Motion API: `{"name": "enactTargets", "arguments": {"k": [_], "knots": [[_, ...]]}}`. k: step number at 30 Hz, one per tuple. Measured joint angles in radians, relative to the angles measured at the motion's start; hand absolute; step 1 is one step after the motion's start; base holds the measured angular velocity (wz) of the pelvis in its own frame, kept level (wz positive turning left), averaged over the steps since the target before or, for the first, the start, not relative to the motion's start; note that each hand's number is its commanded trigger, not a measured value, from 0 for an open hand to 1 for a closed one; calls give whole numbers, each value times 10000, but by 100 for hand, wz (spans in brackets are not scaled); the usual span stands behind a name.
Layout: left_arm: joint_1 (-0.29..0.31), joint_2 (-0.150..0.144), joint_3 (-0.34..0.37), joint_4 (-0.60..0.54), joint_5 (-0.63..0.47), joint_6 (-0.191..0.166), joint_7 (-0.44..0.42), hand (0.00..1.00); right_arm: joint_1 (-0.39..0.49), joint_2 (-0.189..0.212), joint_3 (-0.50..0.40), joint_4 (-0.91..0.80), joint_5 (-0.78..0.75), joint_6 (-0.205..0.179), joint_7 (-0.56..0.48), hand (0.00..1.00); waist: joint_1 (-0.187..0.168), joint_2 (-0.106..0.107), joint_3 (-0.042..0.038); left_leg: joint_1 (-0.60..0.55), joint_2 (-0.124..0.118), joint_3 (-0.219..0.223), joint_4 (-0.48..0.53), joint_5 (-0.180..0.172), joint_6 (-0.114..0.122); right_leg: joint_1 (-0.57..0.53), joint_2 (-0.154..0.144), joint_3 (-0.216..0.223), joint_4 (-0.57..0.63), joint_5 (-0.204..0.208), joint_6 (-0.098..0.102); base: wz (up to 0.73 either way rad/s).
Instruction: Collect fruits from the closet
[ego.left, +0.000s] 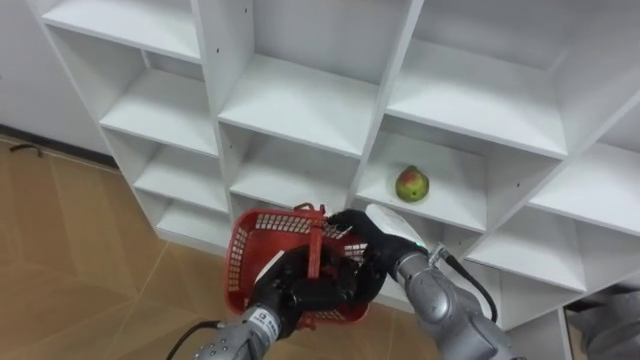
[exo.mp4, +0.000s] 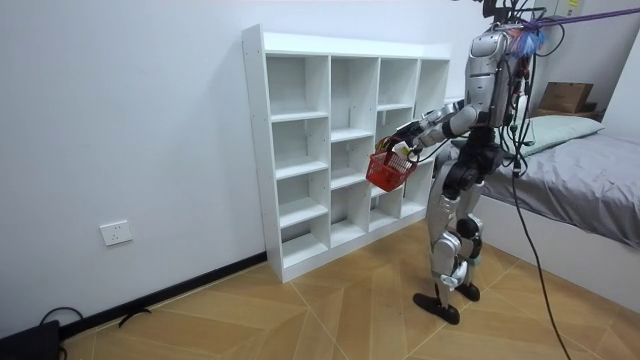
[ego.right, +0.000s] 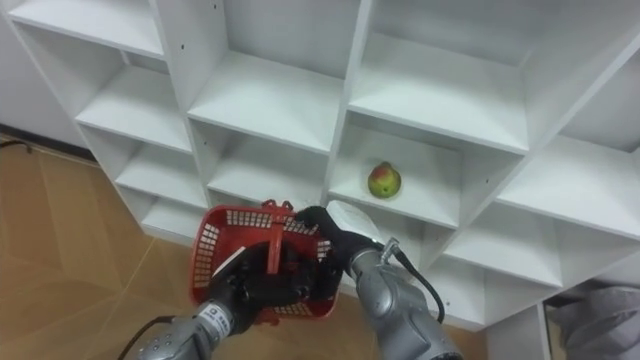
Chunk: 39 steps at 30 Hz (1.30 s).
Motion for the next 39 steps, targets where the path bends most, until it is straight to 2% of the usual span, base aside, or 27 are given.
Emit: {"name": "enactTargets", "arguments": {"k": [25,28,31,38,39], "knots": [[37,58,96,-4,37,-16,0,100,19,-48,-28,26,449,-38,-14,0,-69,25,-16,34,0,-58,45,0,0,59,14,-69,25,2,-4,0],[209,164,189,-3,40,-15,36,100,161,-51,-394,23,643,-259,-76,0,-340,42,-16,38,-6,-201,110,-5,5,181,1,-197,0,0,-1,11],[315,357,216,61,21,-4,44,100,300,-164,-716,3,1111,-276,-266,0,-451,59,-19,72,-5,-188,117,-10,6,194,1,-167,2,0,-2,1],[788,393,906,101,10,-1,43,100,852,-589,-1753,-284,1695,-424,-779,0,-569,312,-159,259,20,47,0,-8,5,225,3,64,17,1,-4,-8],[819,395,1003,107,10,-1,44,100,860,-610,-1818,-284,1780,-427,-807,0,-581,329,-150,312,25,70,-25,-8,5,262,5,100,14,1,-4,-13]]}}
